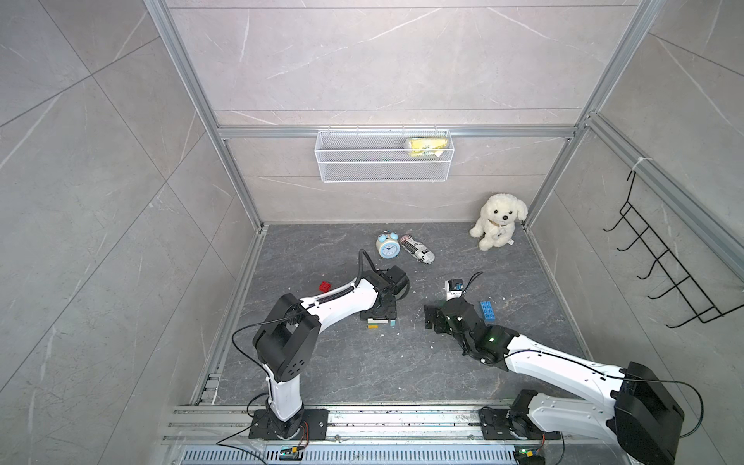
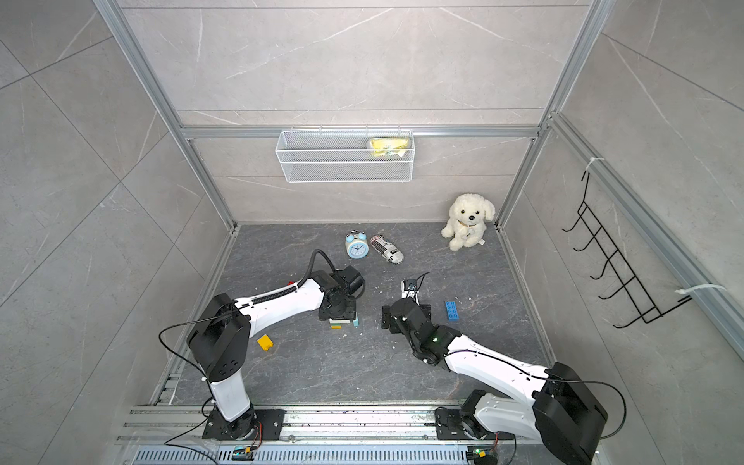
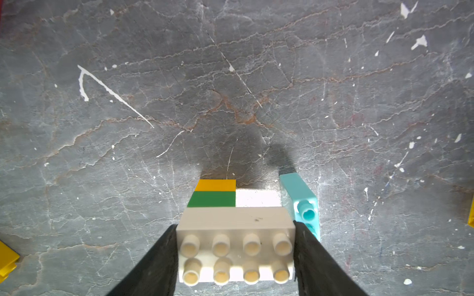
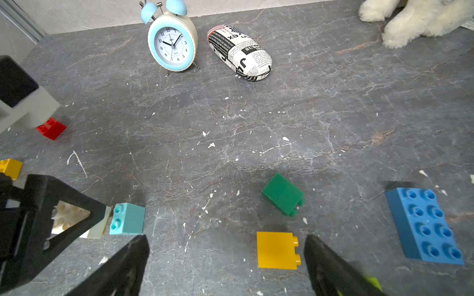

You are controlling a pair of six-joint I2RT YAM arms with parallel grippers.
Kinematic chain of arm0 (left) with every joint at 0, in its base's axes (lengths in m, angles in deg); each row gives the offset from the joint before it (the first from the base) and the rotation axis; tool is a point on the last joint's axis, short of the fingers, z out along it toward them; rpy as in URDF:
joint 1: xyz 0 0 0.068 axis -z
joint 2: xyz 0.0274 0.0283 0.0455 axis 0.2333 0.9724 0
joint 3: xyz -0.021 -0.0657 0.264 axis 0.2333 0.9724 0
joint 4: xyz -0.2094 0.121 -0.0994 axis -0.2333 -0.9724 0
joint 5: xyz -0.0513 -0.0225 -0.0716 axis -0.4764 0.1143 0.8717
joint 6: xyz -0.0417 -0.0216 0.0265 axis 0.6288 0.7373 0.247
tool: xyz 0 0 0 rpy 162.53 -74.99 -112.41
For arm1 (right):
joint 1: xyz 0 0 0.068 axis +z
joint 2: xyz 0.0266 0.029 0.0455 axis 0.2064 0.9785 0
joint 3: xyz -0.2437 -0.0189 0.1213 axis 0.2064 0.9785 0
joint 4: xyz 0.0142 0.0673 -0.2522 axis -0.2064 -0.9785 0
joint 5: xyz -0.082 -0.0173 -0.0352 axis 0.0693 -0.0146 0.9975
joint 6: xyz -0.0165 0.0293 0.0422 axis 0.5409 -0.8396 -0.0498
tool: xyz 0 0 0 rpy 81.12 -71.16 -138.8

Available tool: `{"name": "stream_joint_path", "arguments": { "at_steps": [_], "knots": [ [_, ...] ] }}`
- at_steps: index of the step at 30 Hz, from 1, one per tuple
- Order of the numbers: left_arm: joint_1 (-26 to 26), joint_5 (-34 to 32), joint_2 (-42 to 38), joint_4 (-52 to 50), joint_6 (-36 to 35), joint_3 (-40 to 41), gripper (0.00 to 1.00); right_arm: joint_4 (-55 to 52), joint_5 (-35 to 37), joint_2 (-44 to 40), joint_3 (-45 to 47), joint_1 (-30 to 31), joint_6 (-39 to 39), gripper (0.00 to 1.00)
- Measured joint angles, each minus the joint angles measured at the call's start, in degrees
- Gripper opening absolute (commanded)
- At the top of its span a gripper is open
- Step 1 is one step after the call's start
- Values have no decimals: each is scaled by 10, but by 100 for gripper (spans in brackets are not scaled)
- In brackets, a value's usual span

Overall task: Assemble the letter h with lego
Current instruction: Assemble the lego brick with the lego brick.

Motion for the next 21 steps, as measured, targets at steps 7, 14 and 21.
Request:
{"name": "stream_joint_path", "arguments": {
  "at_steps": [7,14,21],
  "knots": [
    [1,36,-10,-3,54,3,36,0,-3,4,0,0,0,97],
    [1,39,-9,-29,83,-10,37,-1,-9,10,0,-3,-1,97],
    [1,38,-6,-36,87,-39,37,-2,-15,10,0,-4,-1,96]
  ]
}}
